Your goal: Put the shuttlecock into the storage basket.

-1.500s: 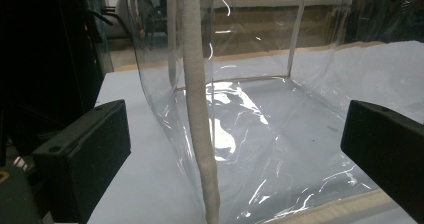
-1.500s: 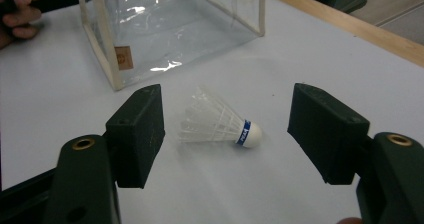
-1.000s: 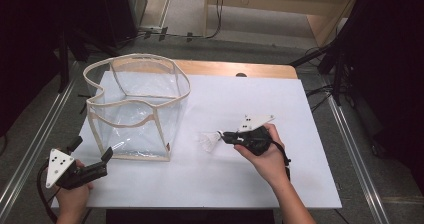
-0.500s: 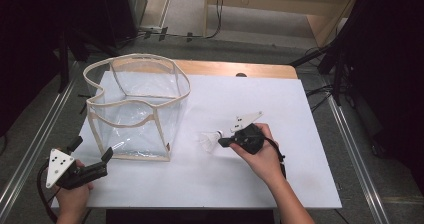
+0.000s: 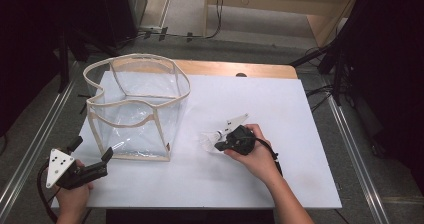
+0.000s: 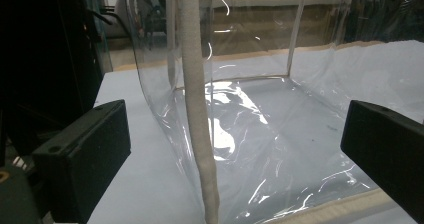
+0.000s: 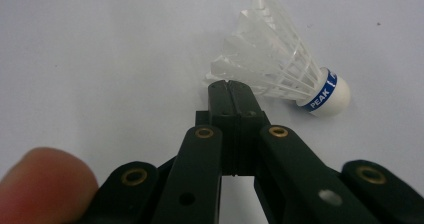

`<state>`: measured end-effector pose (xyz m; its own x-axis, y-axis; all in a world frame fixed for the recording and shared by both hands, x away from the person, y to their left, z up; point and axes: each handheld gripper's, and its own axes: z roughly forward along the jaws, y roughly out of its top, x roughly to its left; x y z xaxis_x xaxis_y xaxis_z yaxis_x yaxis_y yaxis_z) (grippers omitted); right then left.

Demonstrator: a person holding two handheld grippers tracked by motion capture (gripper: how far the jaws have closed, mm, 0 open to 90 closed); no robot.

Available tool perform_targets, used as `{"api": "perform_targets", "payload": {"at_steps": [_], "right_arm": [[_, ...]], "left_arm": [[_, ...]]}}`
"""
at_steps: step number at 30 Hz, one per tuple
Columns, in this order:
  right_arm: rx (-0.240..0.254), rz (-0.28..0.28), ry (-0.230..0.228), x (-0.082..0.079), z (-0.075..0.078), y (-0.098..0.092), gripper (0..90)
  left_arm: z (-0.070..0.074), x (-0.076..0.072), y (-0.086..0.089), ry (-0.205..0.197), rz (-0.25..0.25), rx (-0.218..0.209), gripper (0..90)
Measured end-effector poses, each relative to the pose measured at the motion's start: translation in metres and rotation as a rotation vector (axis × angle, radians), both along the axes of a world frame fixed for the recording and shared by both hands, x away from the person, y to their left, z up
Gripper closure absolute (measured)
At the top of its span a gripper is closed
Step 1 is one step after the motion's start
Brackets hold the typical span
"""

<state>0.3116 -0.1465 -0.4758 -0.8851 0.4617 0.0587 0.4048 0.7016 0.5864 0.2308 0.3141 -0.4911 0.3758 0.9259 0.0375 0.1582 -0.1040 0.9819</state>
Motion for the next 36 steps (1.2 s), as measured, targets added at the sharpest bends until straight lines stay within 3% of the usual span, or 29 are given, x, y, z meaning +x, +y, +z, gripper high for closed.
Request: {"api": "perform_targets", "payload": {"at_steps": [10,20,28,36], "right_arm": [[-0.022,0.008,-0.005,0.005,0.000,0.013,87.9],[-0.009,0.004,-0.018,0.017,0.002,0.027,87.8],[0.026,-0.037,-0.007,0.033,0.005,0.030,87.8],[0.022,-0.069,-0.019,0.043,0.005,0.036,87.8]], "left_arm": [[0.000,0.000,0.000,-0.001,-0.002,0.000,0.3],[0.000,0.000,0.000,-0.001,-0.001,-0.002,0.3],[0.000,0.000,0.000,-0.001,-0.003,-0.004,0.3],[0.000,0.000,0.001,0.000,-0.003,-0.010,0.3]]}}
